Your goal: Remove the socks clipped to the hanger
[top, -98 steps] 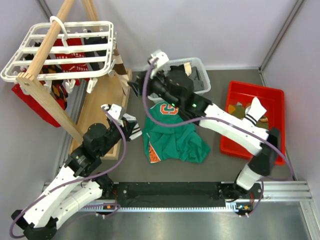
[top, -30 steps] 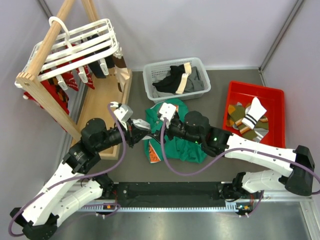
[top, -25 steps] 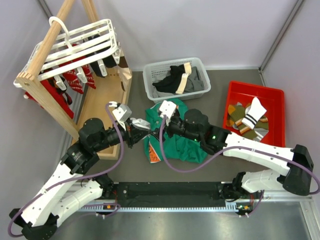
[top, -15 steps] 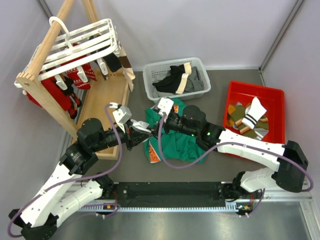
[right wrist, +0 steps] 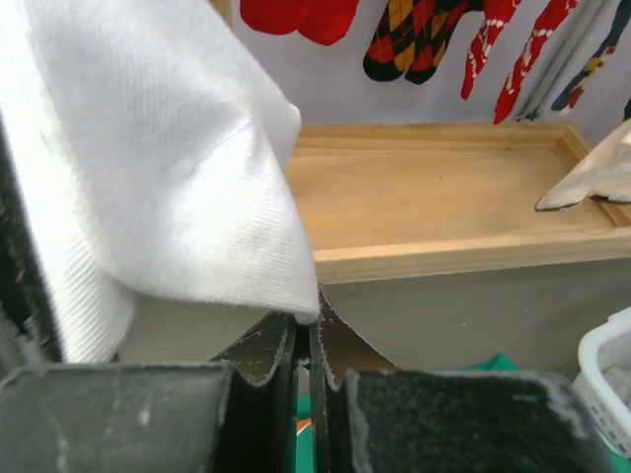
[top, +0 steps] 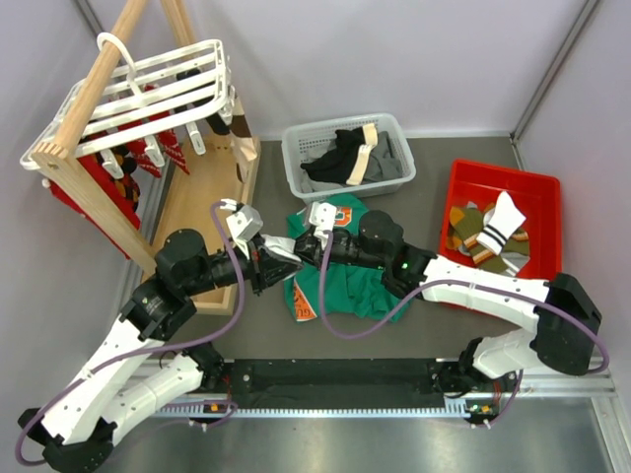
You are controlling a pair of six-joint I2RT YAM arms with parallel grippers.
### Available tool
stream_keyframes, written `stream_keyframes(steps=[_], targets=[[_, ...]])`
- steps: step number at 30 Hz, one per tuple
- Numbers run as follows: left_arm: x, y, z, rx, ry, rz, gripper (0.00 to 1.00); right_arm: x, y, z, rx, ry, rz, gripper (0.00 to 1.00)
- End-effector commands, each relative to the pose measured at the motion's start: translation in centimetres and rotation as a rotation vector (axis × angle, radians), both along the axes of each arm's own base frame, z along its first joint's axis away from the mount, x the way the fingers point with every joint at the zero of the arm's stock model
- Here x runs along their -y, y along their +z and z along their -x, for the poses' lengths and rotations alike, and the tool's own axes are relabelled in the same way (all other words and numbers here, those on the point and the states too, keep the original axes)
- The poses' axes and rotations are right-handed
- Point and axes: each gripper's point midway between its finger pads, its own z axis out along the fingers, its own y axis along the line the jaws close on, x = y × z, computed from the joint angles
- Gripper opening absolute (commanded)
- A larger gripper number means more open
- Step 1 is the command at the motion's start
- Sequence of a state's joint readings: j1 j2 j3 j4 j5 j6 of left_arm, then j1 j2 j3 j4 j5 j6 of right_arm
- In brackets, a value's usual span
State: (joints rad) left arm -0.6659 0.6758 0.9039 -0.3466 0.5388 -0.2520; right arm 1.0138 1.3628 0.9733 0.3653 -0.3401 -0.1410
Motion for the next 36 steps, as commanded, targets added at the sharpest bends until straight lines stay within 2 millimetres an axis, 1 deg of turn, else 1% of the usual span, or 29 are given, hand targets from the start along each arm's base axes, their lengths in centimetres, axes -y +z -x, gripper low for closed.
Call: stream_keyframes(steps=[1,2,4,8,11,12,13,14,15,17,18,19,20,21,22,23,24,25,26,27,28,29,30,31,32,33,34,35,36], targets=[[-0.2,2.8,-0.9,0.092,0.039,0.040,0.14,1.1,2.8,0.8,0.006,0.022,-0.096,0.00],[-0.3,2.6,-1.1,0.094,0.054,0.037,0.23,1.3,2.7,0.5,-0.002,-0.001,-0.093,0.00],[-0.5,2.7,-1.2,0.108,0.067,0.041,0.32,2.0,2.7,-0.6,-0.022,-0.079,-0.092,0.00],[-0.8,2.6,-1.4,0.122,0.093,0.047,0.34,3.8,4.1,-2.5,-0.054,-0.195,-0.143,0.00],[-0.9,2.4,-1.5,0.115,0.098,0.045,0.43,5.3,5.2,-3.8,-0.089,-0.277,-0.175,0.00],[-0.9,2.4,-1.5,0.116,0.104,0.047,0.55,6.0,5.5,-4.5,-0.094,-0.322,-0.184,0.00],[-1.0,2.3,-1.6,0.113,0.109,0.044,0.60,6.4,5.6,-4.9,-0.104,-0.347,-0.190,0.00],[-1.0,2.2,-1.7,0.113,0.115,0.042,0.66,7.0,6.3,-5.1,-0.107,-0.375,-0.204,0.00],[-1.2,2.1,-1.8,0.116,0.127,0.037,0.78,7.9,5.9,-5.9,-0.125,-0.428,-0.187,0.00],[-1.2,1.5,-2.1,0.113,0.138,0.024,0.87,9.3,6.7,-7.0,-0.148,-0.515,-0.191,0.00],[-1.3,1.2,-2.2,0.109,0.142,0.018,0.93,11.0,6.0,-8.0,-0.166,-0.610,-0.160,0.00],[-1.3,0.7,-2.5,0.103,0.154,0.009,0.99,11.9,6.9,-8.5,-0.173,-0.660,-0.172,0.00],[-1.3,0.4,-2.8,0.099,0.163,0.002,0.99,13.0,7.0,-9.1,-0.183,-0.720,-0.167,0.00],[-1.3,-0.1,-3.1,0.090,0.178,-0.006,0.99,15.6,6.4,-10.1,-0.197,-0.841,-0.135,0.00],[-1.4,-0.9,-3.8,0.078,0.211,-0.021,0.99,17.1,6.7,-10.5,-0.209,-0.903,-0.142,0.00],[-1.5,-1.3,-4.2,0.067,0.228,-0.029,0.99,18.6,6.4,-10.9,-0.220,-0.963,-0.136,0.00],[-1.4,-1.9,-4.7,0.056,0.238,-0.044,0.99,21.9,7.0,-11.8,-0.235,-1.070,-0.178,0.00],[-1.3,-2.5,-5.0,0.045,0.250,-0.053,0.99,23.6,6.3,-12.0,-0.252,-1.119,-0.152,0.00],[-1.3,-2.9,-5.3,0.040,0.259,-0.056,0.99,25.3,6.4,-12.1,-0.259,-1.163,-0.159,0.00],[-1.2,-3.4,-5.7,0.029,0.272,-0.061,0.99,27.6,6.5,-12.5,-0.259,-1.240,-0.165,0.00],[-1.1,-3.8,-6.1,0.029,0.281,-0.058,0.99,31.0,6.8,-12.4,-0.257,-1.343,-0.158,0.00],[-1.1,-4.2,-6.4,0.027,0.295,-0.061,0.99,33.6,7.1,-12.4,-0.245,-1.439,-0.164,0.00],[-1.0,-4.9,-6.8,0.016,0.303,-0.069,0.99,35.5,7.4,-12.2,-0.237,-1.501,-0.164,0.00],[-1.0,-5.1,-7.0,0.015,0.311,-0.070,0.99,38.9,8.1,-11.8,-0.226,-1.599,-0.188,0.00],[-1.1,-5.2,-7.5,0.026,0.335,-0.067,0.99,40.5,8.6,-11.6,-0.217,-1.647,-0.203,0.00],[-1.2,-6.1,-7.7,0.022,0.344,-0.085,0.99,41.7,8.9,-11.4,-0.212,-1.683,-0.216,0.00],[-1.3,-6.4,-7.9,0.028,0.351,-0.096,0.99,44.0,9.1,-11.3,-0.207,-1.756,-0.233,0.00],[-1.6,-6.9,-8.3,0.037,0.369,-0.118,0.99,44.8,8.7,-11.3,-0.214,-1.778,-0.221,0.00],[-1.7,-6.8,-8.3,0.044,0.372,-0.125,0.99,45.7,8.6,-11.4,-0.222,-1.809,-0.222,0.00]])
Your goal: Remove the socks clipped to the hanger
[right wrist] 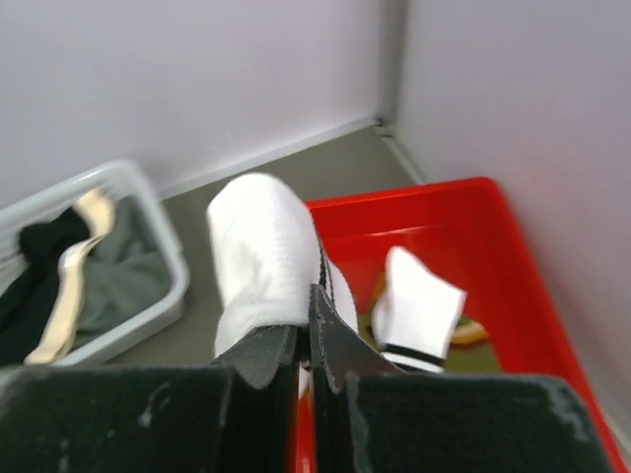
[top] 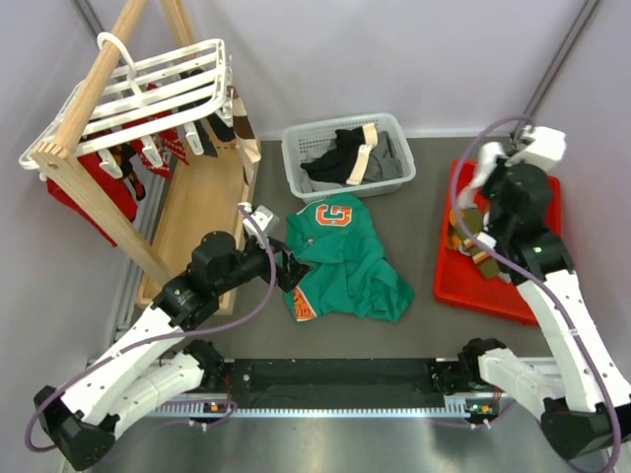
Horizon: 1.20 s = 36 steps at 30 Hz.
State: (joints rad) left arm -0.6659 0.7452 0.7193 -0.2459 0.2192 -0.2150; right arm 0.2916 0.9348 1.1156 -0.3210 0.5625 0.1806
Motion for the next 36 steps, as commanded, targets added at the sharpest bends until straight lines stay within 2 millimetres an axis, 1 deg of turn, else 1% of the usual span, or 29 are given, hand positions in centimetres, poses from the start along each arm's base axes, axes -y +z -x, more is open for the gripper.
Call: stream_keyframes(steps=[1,2,4,5,6,7,8,9,10,11,12,15,16,17,18,19,20,22,24,25,26,27,28,29,30,33,34,35,36], targets=[[-0.5,1.6,-1.7,0.102,0.065,0.009,0.99,5.5,1.1,1.3,-0.005,-0.200,-0.016,0.00],[-0.6,1.7,-1.8,0.102,0.077,0.010,0.99,6.4,-0.1,0.8,-0.041,-0.226,-0.014,0.00],[-0.9,1.8,-1.8,0.110,0.086,0.014,0.99,7.1,-2.3,0.1,-0.094,-0.244,-0.024,0.01],[-1.0,1.9,-1.6,0.120,0.084,0.018,0.99,8.0,-4.0,-0.2,-0.141,-0.263,-0.045,0.05],[-1.0,1.8,-1.5,0.122,0.080,0.016,0.99,8.2,-5.3,-0.5,-0.163,-0.275,-0.087,0.06],[-1.1,1.7,-1.4,0.124,0.083,0.014,0.99,8.7,-6.1,-0.6,-0.183,-0.288,-0.106,0.09],[-1.3,1.9,-1.4,0.136,0.085,0.011,0.99,8.5,-6.9,-0.9,-0.209,-0.269,-0.123,0.20],[-1.5,1.7,-1.4,0.137,0.089,0.006,0.99,8.4,-8.1,-1.1,-0.259,-0.272,-0.134,0.28],[-1.8,1.8,-1.5,0.143,0.105,0.003,0.99,8.2,-8.6,-1.2,-0.284,-0.264,-0.140,0.38],[-1.9,1.9,-1.4,0.149,0.111,0.005,0.99,7.8,-8.9,-1.4,-0.305,-0.250,-0.155,0.50],[-2.1,1.9,-1.4,0.151,0.117,0.004,0.99,7.6,-9.2,-1.2,-0.336,-0.250,-0.168,0.54],[-2.3,2.1,-1.2,0.149,0.124,0.015,0.99,7.1,-8.7,-0.8,-0.347,-0.233,-0.189,0.67],[-2.3,2.2,-1.0,0.151,0.116,0.022,0.99,7.0,-8.5,-0.3,-0.354,-0.229,-0.195,0.71],[-2.3,2.5,-0.8,0.162,0.113,0.030,0.99,6.9,-8.4,0.0,-0.353,-0.223,-0.201,0.77],[-2.3,2.3,-0.8,0.164,0.111,0.031,0.99,6.7,-7.8,0.2,-0.341,-0.219,-0.215,0.80],[-2.4,2.6,-0.8,0.176,0.112,0.036,0.99,6.5,-7.3,0.9,-0.329,-0.218,-0.234,0.82],[-2.4,2.6,-0.8,0.178,0.114,0.038,0.99,6.2,-6.9,1.2,-0.307,-0.220,-0.277,0.88],[-2.2,2.9,-0.8,0.176,0.112,0.053,0.99,5.5,-5.9,2.2,-0.276,-0.198,-0.318,0.94],[-2.0,3.2,-0.7,0.175,0.103,0.065,0.99,3.6,-4.7,2.5,-0.258,-0.095,-0.360,0.95],[-1.9,3.4,-0.8,0.176,0.102,0.070,0.99,1.8,-4.0,2.7,-0.253,0.010,-0.386,0.95],[-1.9,3.9,-0.8,0.184,0.101,0.078,0.99,0.9,-2.8,3.1,-0.214,0.074,-0.383,0.96],[-1.8,4.3,-0.8,0.188,0.102,0.083,0.99,0.3,-2.5,3.5,-0.201,0.111,-0.391,0.99],[-1.8,4.5,-0.9,0.188,0.102,0.087,0.99,-0.1,-2.0,3.9,-0.183,0.134,-0.401,0.99],[-1.8,5.4,-0.9,0.200,0.101,0.098,0.99,-0.3,-1.5,4.8,-0.166,0.134,-0.416,0.99],[-1.7,5.8,-0.8,0.204,0.100,0.105,0.99,-0.4,-1.3,5.2,-0.162,0.142,-0.416,0.99],[-2.1,7.4,-1.2,0.203,0.140,0.136,0.99,-2.4,-1.1,6.6,-0.185,0.275,-0.401,0.99],[-2.0,7.8,-1.3,0.201,0.143,0.144,0.99,-3.7,-1.1,7.1,-0.194,0.347,-0.418,0.99],[-2.0,8.7,-1.3,0.211,0.145,0.161,0.99,-4.6,-1.4,7.6,-0.204,0.398,-0.425,0.99],[-2.0,9.3,-1.3,0.210,0.149,0.179,0.99,-5.5,-1.3,8.0,-0.195,0.455,-0.430,0.99]])
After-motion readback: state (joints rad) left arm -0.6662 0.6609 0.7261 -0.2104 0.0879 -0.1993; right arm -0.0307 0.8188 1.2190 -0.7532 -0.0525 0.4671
